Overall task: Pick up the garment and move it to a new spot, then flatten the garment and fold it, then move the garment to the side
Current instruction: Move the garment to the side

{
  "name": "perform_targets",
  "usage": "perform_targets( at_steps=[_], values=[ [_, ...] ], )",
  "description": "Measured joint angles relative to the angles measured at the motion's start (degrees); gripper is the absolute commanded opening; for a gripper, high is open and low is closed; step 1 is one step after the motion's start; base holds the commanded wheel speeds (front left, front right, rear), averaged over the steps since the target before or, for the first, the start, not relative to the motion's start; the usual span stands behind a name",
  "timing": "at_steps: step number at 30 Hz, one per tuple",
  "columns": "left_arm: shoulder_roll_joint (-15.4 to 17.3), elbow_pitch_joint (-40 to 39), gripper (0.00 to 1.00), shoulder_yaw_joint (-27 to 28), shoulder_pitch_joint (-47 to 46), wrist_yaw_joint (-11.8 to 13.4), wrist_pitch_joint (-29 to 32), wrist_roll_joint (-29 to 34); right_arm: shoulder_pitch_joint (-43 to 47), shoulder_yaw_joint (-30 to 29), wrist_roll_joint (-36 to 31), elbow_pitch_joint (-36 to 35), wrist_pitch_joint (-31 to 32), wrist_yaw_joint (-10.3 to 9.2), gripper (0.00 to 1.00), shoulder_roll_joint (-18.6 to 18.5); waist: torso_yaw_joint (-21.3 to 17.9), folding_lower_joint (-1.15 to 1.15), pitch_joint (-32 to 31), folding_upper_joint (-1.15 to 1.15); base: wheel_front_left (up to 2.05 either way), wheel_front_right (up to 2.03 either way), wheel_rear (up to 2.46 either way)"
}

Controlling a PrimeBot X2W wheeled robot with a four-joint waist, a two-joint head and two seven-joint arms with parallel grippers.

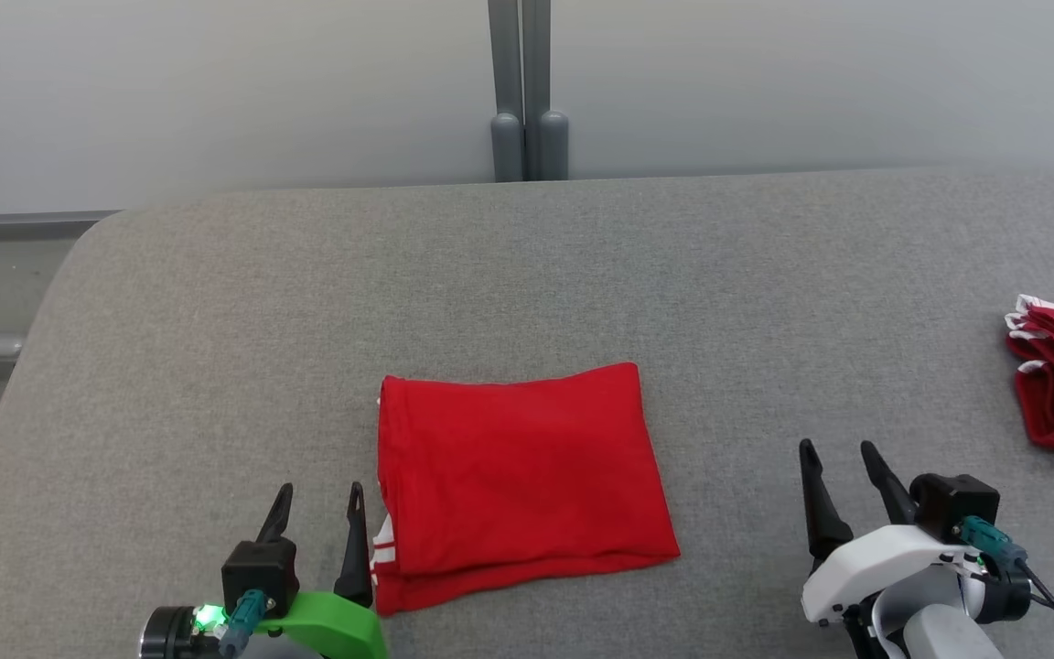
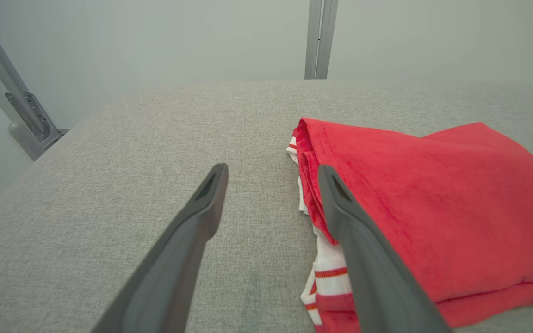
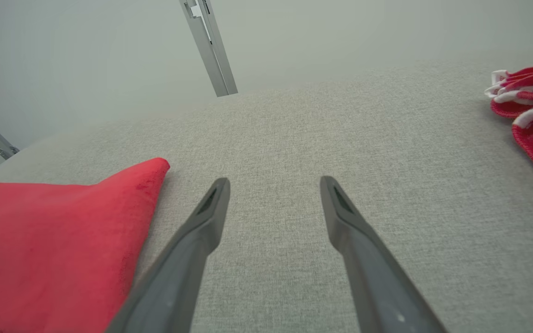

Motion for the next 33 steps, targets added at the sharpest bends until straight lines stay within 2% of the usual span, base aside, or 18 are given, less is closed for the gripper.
perform_targets(
  at_steps=[9, 13, 26, 33],
  values=[
    [0.0, -0.3, 1.0, -2.0, 0.0, -0.4, 0.0, -0.4, -1.6, 8.2, 2.5, 2.3, 0.0, 0.0, 1.0, 0.0, 3.3, 0.0, 0.5, 0.0, 0.0, 0.0, 0.0],
    [0.0, -0.7, 1.0, -3.1, -0.2, -0.5, 0.0, -0.8, -3.1, 10.1, 4.0, 4.3, 0.0, 0.01, 1.0, 0.1, 5.5, 0.0, 1.0, 0.0, 0.0, 0.0, 0.0],
    [0.0, -2.0, 1.0, -4.7, -1.0, 0.0, 0.0, -2.0, -7.5, 8.1, 3.9, 10.2, 0.0, 0.0, 1.0, 0.1, 14.6, 0.0, 3.8, 0.0, 0.0, 0.0, 0.0],
    [0.0, -2.5, 1.0, -4.4, -1.2, 0.1, 0.0, -2.0, -8.3, 7.3, 3.7, 12.5, 0.0, 0.0, 1.0, 0.1, 16.2, 0.0, 5.7, 0.0, 0.0, 0.0, 0.0]
  ],
)
